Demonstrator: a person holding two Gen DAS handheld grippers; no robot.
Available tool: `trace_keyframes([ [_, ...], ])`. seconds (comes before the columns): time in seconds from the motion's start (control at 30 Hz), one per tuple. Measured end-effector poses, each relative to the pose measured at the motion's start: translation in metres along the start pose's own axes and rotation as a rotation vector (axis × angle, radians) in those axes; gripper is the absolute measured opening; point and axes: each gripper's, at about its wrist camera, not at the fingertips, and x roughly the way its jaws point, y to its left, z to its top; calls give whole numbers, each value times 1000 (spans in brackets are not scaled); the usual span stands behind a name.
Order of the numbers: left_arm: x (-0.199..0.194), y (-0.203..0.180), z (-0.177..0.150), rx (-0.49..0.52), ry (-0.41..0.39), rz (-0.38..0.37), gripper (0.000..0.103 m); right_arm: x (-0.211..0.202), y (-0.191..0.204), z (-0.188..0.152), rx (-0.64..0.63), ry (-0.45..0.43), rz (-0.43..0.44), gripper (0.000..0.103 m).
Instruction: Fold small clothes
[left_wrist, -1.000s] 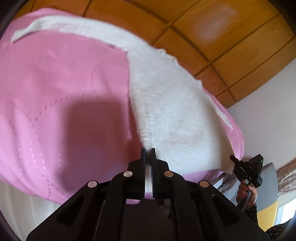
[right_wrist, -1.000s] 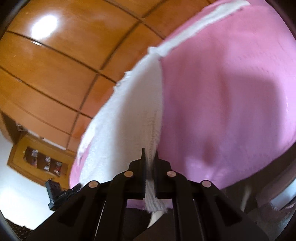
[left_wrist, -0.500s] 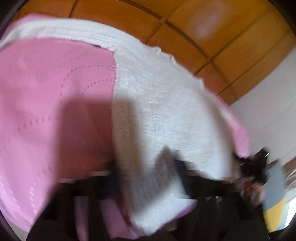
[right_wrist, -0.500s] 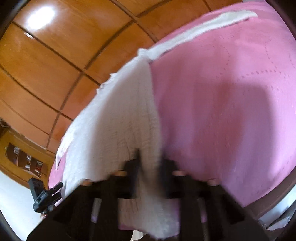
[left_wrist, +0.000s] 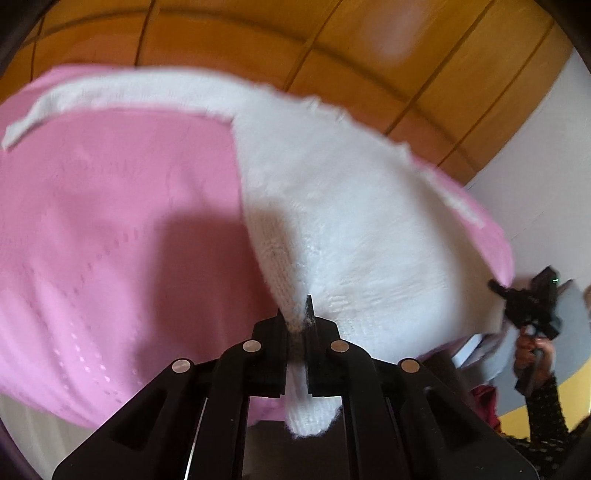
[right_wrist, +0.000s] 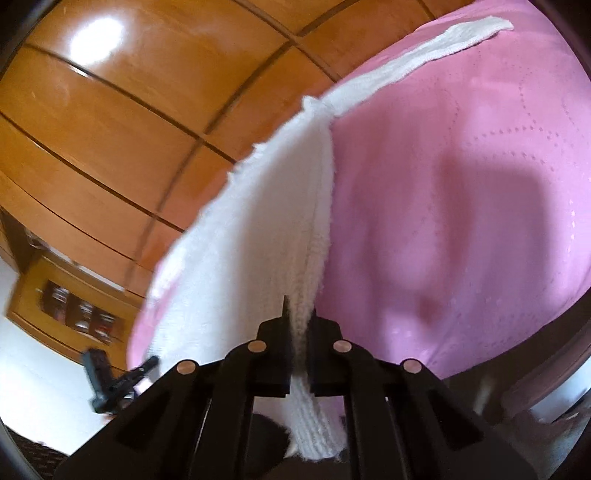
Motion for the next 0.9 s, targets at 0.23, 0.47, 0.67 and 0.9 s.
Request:
trace_keyframes([
  [0.23,-5,9,12,-24,-45,14,62,-15,-3,15,-2,-90,18,57],
  [0.47,-26,27,61,-190,-252,2,79,-11,-35,63,166,-177,-14,52],
  [0.67,15,16,106,-264,-265,54,85,16,-65,118,278,-247,-41,45],
  [0.9,79,1,158,-218,-246,161,85,32,-116,193,440,-397,-132,44],
])
